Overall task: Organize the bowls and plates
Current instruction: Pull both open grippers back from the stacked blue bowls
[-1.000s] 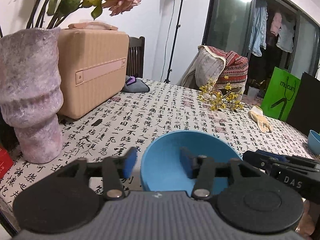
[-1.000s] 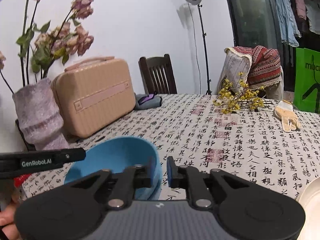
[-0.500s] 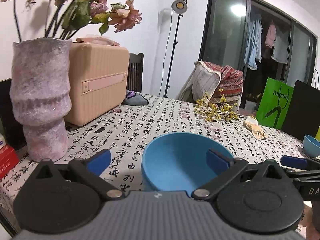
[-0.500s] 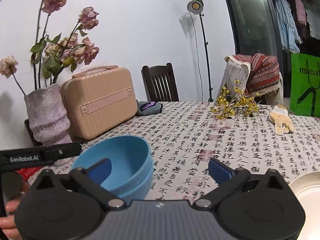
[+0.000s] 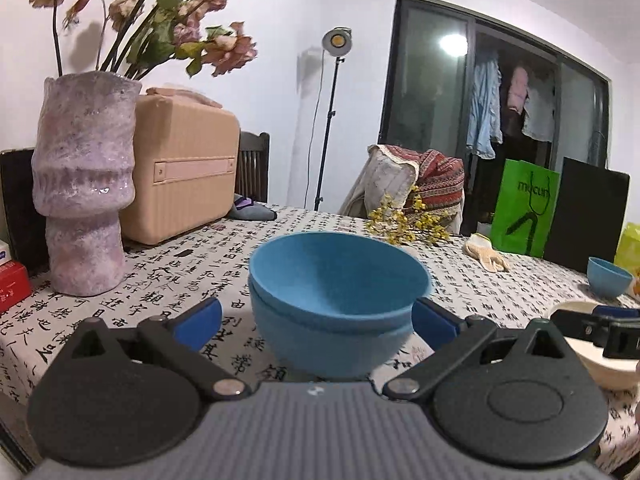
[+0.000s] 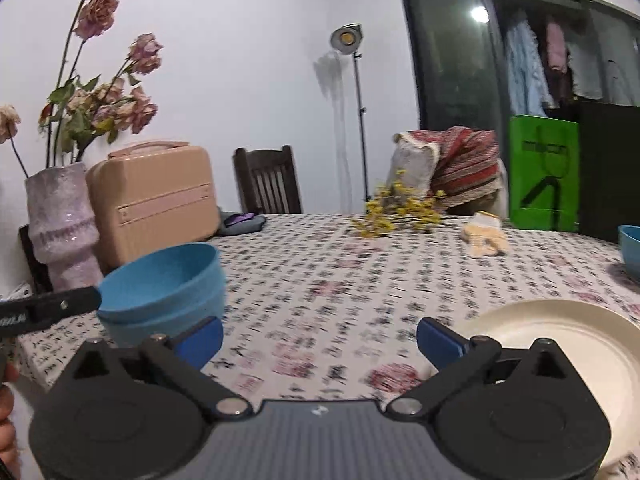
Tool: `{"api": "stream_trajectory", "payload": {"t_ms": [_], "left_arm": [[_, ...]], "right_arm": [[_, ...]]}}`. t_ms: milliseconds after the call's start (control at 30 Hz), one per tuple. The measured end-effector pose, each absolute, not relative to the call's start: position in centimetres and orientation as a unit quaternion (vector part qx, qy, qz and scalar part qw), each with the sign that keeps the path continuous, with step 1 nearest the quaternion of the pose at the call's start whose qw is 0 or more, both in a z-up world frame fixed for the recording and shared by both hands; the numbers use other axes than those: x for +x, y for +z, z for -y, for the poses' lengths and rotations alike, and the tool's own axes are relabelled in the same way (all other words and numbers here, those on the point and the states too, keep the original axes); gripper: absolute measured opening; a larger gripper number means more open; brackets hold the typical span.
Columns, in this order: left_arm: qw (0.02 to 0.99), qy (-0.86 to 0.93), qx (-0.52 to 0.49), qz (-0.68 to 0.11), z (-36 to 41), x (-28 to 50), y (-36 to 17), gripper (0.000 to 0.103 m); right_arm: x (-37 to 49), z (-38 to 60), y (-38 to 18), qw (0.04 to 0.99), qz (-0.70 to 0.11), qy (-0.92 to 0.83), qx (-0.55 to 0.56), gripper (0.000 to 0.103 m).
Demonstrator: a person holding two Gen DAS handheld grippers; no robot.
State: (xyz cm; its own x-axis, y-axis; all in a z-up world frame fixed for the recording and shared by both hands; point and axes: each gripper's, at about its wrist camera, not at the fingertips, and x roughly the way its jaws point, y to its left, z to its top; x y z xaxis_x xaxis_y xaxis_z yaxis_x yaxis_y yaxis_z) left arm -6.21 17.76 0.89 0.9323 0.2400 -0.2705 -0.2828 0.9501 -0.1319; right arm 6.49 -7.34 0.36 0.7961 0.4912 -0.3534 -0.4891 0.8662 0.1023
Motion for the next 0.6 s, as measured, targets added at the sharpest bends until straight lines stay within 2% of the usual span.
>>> {"api": "stream_trajectory", "payload": {"t_ms": [600], "left_arm": [[0.989,0.108,-0.059,-0.088,-13.4,-6.8,1.5,0.103]], "right_arm": [[4.8,12.3,0.0,0.959,-0.169,0.227,0.021,0.103]]}}
